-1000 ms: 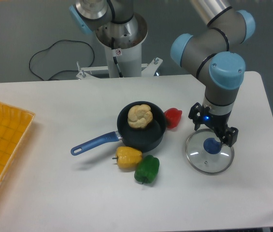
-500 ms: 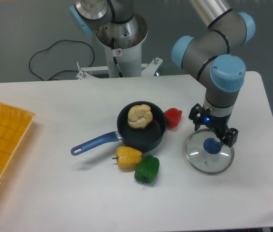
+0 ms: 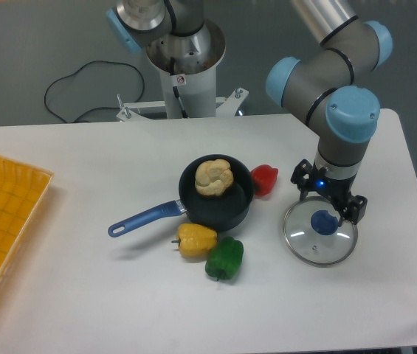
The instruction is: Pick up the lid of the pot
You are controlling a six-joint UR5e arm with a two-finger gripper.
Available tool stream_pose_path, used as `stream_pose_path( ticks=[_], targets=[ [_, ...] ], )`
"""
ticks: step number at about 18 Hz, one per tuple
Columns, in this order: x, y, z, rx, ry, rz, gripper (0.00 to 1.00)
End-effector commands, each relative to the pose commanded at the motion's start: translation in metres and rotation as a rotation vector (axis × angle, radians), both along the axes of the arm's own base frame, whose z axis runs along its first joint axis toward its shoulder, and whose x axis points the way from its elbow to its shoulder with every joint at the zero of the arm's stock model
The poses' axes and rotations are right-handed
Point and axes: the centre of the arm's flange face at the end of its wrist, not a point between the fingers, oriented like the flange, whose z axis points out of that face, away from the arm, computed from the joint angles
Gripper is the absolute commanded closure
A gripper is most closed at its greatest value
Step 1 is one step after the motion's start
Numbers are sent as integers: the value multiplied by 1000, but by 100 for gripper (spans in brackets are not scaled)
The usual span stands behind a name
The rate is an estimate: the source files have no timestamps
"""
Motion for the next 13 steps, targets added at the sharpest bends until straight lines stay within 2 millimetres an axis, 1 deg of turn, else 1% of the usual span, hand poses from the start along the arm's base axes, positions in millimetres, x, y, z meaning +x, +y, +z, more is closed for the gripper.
stream_pose_path(
  ticks=[1, 2, 3, 6, 7, 8, 11, 13],
  targets=[
    [-5, -7, -6, 0, -12, 30, 0],
    [-10, -19, -11, -4, -21, 49, 0],
    [-8, -21, -16, -9, -32, 51, 0],
    [-10, -22, -32, -20, -56, 62, 0],
    [-14, -27, -36, -22, -61, 69, 0],
    [-15, -28, -39, -24, -66, 69, 0],
    [-16, -28, -39, -23, -64, 68, 0],
    [-20, -26, -44, -25, -68, 65, 0]
  ],
)
